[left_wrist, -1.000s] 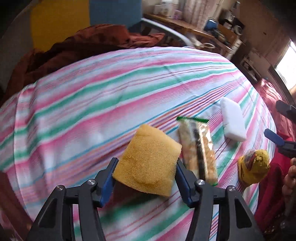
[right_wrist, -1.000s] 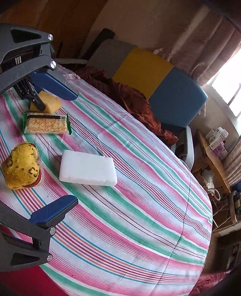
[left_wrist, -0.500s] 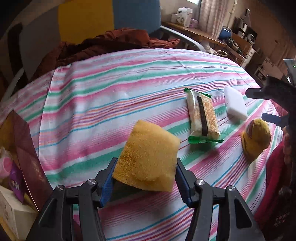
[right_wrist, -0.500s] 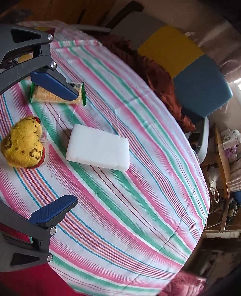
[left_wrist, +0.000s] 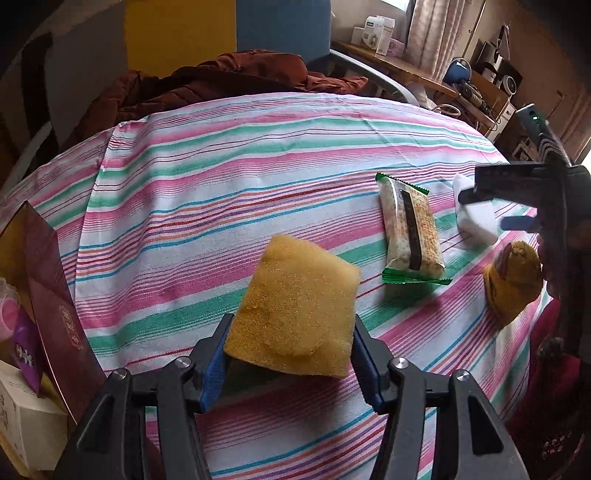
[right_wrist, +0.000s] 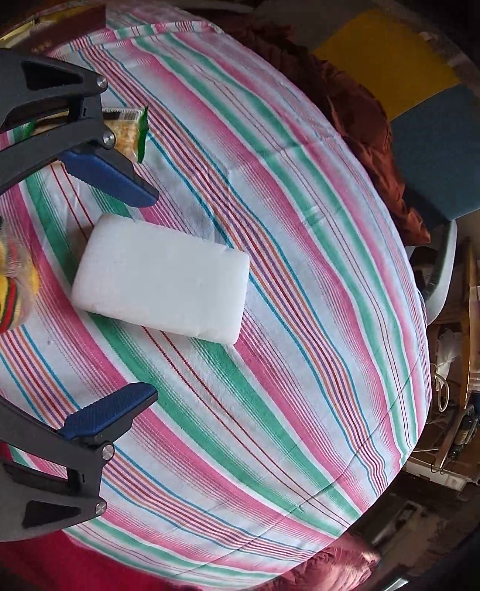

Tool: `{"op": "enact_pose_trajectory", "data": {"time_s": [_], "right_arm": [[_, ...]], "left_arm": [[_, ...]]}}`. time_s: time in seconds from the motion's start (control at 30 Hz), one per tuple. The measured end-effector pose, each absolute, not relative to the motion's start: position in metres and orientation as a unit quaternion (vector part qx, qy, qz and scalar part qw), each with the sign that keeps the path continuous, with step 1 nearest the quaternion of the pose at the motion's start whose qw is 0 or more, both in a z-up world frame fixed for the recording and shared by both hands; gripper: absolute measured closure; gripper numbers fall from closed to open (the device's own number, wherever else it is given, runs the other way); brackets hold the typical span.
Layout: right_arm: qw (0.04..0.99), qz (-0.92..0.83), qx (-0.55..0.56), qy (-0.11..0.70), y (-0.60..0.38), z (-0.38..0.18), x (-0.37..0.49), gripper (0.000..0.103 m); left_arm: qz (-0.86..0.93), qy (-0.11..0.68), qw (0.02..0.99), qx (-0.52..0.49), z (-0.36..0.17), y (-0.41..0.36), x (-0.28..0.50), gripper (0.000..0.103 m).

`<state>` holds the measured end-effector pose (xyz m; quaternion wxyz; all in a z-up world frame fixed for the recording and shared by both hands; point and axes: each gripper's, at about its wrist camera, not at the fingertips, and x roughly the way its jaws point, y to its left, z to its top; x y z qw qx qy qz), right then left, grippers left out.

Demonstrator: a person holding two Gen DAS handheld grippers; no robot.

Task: Organize objects
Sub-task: 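Grasp the white eraser with the right tool while the left tool holds the sponge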

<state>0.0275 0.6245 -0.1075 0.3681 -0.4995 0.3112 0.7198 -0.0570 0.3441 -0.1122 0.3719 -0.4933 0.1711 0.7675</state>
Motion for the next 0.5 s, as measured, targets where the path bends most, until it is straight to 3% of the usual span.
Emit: {"op": "enact_pose_trajectory", "data": {"time_s": [0.1,0.17,0.5], "right_arm": [[0.356,0.726,-0.508,0.296,0.623,-0.113,0.025,0.039],[0.347,0.739,-0.502,0.286,0.618,-0.106,0.026,0.046],[0.309,0.799,-0.448,0.257,0.594,-0.068,0.027,0.046]], "left_arm": [[0.767,0.169,0.375,-0.493,-0.111,0.341,-0.057,0.046],[0.763,0.159,0.381,-0.497,-0.108,0.337,-0.056,0.046],[0.77,0.145,0.4,-0.475,-0.081,0.322,-0.033,0.046]]}}
